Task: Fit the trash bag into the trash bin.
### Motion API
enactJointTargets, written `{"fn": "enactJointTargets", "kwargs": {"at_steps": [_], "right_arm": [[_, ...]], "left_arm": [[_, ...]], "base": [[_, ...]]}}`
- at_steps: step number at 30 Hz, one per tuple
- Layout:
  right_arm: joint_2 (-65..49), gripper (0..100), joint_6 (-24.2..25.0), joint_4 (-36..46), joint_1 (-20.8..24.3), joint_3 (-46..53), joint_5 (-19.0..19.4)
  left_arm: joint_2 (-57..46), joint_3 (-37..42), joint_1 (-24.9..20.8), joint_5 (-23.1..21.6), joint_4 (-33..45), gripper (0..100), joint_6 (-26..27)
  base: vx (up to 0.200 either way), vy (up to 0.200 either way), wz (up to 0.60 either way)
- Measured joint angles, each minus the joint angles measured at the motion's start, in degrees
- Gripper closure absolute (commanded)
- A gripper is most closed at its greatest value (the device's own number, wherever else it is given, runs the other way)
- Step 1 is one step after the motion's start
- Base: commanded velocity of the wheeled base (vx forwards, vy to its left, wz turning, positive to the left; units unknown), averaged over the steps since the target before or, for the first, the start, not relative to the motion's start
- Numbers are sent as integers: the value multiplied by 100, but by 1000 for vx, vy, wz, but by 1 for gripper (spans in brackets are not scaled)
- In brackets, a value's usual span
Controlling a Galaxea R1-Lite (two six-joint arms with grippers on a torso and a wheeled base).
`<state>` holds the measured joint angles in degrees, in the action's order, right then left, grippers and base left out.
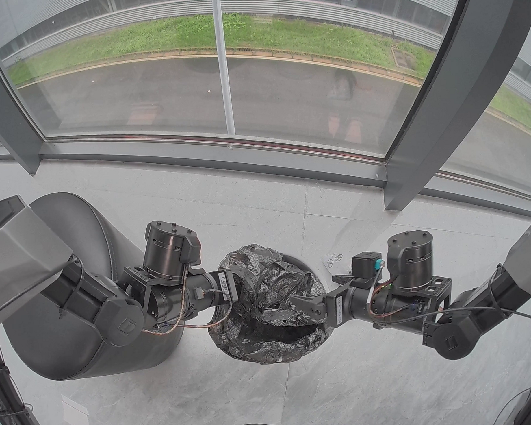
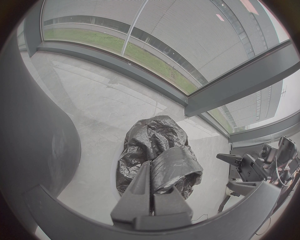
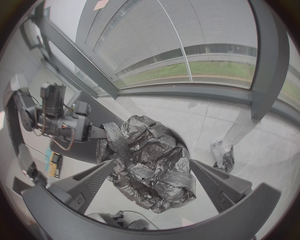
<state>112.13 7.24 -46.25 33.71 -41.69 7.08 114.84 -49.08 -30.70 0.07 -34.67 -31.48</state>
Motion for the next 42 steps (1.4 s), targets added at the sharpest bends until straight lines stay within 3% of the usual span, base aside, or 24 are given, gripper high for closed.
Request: {"fn": "enactJointTargets", "kwargs": {"at_steps": [6,13,22,31,41,42], "right_arm": [[306,0,-1079,107,601,-336,-885],[862,0,-1482,143,1095,-618,-1592],[1296,0,-1547,154,1252,-677,-1647],[1549,0,-1681,152,905,-808,-1643],[1755,0,-1725,134,852,-1048,-1647],[1766,100,-1758,134,852,-1062,-1645]], "left_arm": [[-76,0,-15,-2,-26,100,-29],[-119,-1,-22,2,-35,100,-38],[-144,0,-23,9,-37,100,-40],[-146,16,-23,-2,-37,100,-49],[-144,21,-41,-7,-44,100,-57],[-144,21,-44,-7,-44,100,-57]], "base": [[0,0,0],[0,0,0],[0,0,0],[0,0,0],[0,0,0],[0,0,0]]}}
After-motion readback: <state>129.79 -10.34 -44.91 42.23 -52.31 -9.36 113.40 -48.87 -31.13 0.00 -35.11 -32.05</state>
